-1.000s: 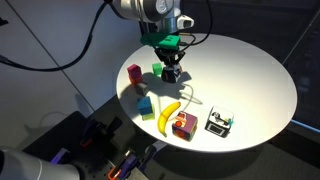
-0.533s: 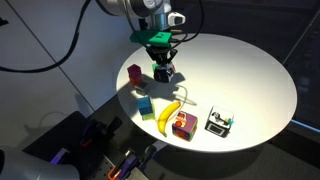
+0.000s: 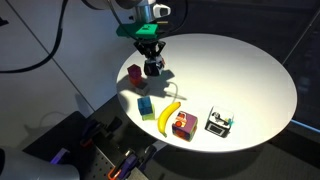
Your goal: Pick up the square toy on the left and put it on top of the stack.
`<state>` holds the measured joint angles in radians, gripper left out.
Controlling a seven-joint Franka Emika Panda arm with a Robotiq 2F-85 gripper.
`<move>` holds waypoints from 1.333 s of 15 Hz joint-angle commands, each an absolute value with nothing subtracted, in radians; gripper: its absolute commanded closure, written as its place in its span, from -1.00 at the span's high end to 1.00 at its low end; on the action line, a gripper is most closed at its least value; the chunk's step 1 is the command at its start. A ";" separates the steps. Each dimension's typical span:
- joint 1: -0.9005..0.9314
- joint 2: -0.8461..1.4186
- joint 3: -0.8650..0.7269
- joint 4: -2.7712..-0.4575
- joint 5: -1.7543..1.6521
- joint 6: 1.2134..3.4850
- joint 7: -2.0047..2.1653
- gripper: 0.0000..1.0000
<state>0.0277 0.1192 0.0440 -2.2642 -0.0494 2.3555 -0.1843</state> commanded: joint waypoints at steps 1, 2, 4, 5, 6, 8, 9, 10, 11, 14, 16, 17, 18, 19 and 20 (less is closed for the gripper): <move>0.037 0.068 0.065 -2.285 -0.008 2.355 -0.228 -0.87; 0.041 0.063 0.071 -2.286 0.005 2.351 -0.236 -0.87; 0.045 0.050 0.082 -2.291 0.050 2.346 -0.272 -0.87; 0.046 0.046 0.086 -2.294 0.073 2.344 -0.290 -0.87; 0.048 0.041 0.089 -2.297 0.093 2.343 -0.310 -0.87; 0.050 0.032 0.093 -2.302 0.137 2.331 -0.346 -0.87; 0.052 0.028 0.094 -2.305 0.151 2.327 -0.358 -0.87; 0.054 0.026 0.094 -2.307 0.156 2.324 -0.363 -0.87; 0.056 0.025 0.095 -2.308 0.158 2.320 -0.364 -0.87; 0.063 0.017 0.099 -2.320 0.142 2.334 -0.350 -0.87; 0.072 0.015 0.103 -2.329 0.124 2.345 -0.329 -0.87; 0.078 0.016 0.105 -2.332 0.114 2.350 -0.317 -0.87; 0.083 0.018 0.107 -2.334 0.106 2.355 -0.308 -0.87; 0.088 0.021 0.108 -2.335 0.100 2.360 -0.300 -0.88; 0.093 0.024 0.109 -2.334 0.096 2.361 -0.293 -0.88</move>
